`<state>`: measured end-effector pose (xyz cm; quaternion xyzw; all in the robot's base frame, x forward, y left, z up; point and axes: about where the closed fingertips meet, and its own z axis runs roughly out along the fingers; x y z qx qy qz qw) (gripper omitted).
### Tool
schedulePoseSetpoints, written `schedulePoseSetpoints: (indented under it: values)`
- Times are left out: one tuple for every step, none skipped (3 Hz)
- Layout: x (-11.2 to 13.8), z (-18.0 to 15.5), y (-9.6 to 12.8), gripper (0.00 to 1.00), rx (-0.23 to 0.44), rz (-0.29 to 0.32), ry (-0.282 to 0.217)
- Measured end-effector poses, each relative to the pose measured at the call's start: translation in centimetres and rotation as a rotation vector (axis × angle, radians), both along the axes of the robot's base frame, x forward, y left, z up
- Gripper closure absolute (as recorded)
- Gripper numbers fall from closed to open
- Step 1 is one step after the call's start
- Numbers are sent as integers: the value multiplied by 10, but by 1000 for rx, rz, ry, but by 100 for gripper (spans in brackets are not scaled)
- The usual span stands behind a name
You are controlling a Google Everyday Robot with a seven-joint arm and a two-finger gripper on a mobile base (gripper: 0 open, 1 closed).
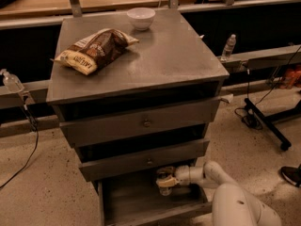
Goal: Pick 7up can from bottom drawer and place on counter
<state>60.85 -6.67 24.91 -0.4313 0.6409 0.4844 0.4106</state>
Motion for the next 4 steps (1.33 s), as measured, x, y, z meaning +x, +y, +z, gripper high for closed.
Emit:
schedulePoseSetpoints:
  values:
    - [-10, -10, 11, 100, -3, 58, -52]
    - [-13, -21, 24, 100, -23, 143, -160]
    - [-18, -33, 34, 100, -49, 214, -249]
    - [-21, -40, 39, 100, -62, 250, -296]
